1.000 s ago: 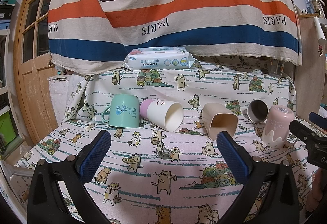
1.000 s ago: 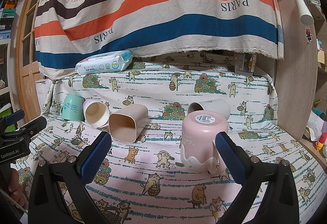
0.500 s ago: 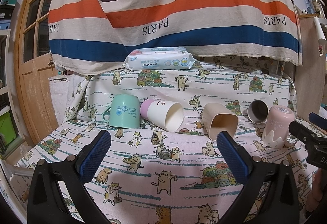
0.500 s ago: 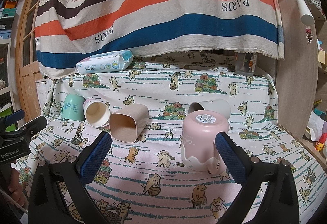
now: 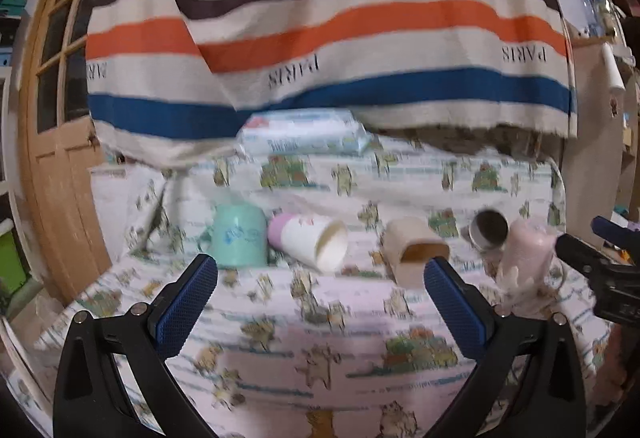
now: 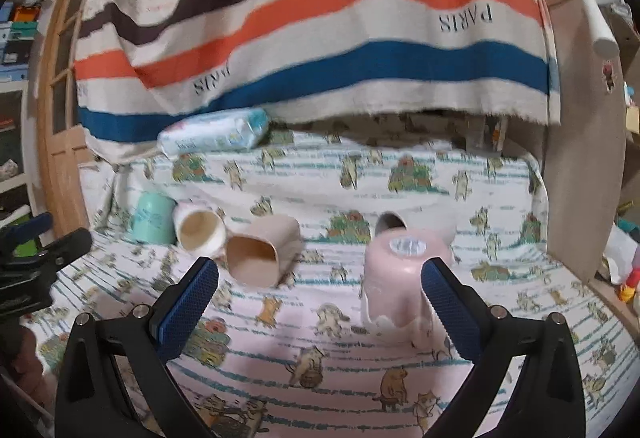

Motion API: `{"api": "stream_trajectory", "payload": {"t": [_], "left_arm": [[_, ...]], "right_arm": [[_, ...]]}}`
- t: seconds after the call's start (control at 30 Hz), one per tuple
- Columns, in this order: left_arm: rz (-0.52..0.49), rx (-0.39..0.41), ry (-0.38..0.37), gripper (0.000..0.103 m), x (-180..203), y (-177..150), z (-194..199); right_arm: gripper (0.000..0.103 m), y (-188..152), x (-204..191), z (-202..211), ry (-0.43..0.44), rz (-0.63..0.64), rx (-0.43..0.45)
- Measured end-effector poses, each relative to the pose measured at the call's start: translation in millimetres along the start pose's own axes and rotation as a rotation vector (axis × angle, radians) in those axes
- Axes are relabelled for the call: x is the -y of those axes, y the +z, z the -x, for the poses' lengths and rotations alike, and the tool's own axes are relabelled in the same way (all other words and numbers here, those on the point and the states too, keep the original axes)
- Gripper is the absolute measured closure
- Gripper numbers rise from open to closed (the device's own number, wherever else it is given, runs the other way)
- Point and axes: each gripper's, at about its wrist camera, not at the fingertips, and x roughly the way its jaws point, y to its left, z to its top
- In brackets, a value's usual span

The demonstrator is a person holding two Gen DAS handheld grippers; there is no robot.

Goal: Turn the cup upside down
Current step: 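Move the right gripper down toward the beige square cup lying on its side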

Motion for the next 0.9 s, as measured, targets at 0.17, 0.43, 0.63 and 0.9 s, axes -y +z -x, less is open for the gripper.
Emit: {"api": "stream_trajectory", "payload": {"t": [0.17,0.43,0.63,0.9], "left_arm": [[-0.031,0.083,-0.012,0.0,-1,35,13],[-0.112,0.21,0.067,0.0,9,70,7],[-0.095,0.277,0.065,0.0,4,70,-26],[-0.067,0.258,0.09,0.0,-10,54,-54]], "right_arm": [[0.001,35,-6,20,0.005,0.028,0.063],[0.001,88,-11,6,0.057,-0.024,0.022],[0.001,108,-19,-25,0.027,-0.037,0.008],[0.001,105,-31,-89,0.01,-0.015,-0.191]]}}
